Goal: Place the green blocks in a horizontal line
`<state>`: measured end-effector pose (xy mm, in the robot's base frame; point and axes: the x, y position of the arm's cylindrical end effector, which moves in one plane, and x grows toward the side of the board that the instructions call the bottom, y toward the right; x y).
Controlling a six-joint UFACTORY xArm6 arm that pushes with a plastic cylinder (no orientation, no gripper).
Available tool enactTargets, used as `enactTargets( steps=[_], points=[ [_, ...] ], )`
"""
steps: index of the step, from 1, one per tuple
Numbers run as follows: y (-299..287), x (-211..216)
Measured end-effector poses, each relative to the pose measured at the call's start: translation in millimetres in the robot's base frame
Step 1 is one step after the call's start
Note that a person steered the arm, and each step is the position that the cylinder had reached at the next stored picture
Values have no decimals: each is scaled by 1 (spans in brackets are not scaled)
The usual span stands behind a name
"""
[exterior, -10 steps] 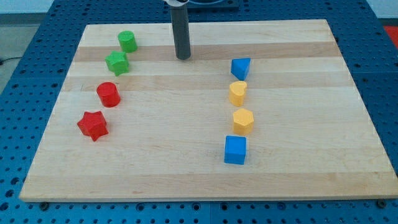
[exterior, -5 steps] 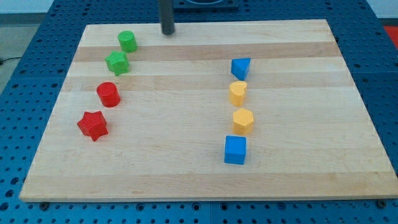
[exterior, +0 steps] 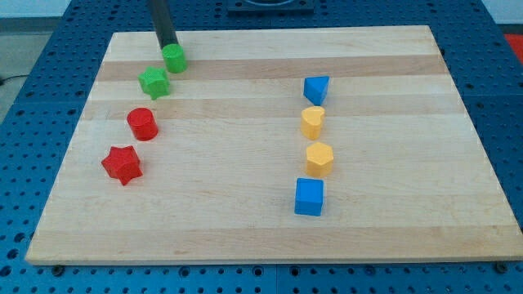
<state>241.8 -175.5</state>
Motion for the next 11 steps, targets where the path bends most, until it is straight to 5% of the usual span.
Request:
enactTargets(
  steps=[2, 4, 7, 9, 11],
  points=[
    [12, 3],
    [95, 31],
    [108, 83],
    [31, 125],
    [-4, 105]
  ],
)
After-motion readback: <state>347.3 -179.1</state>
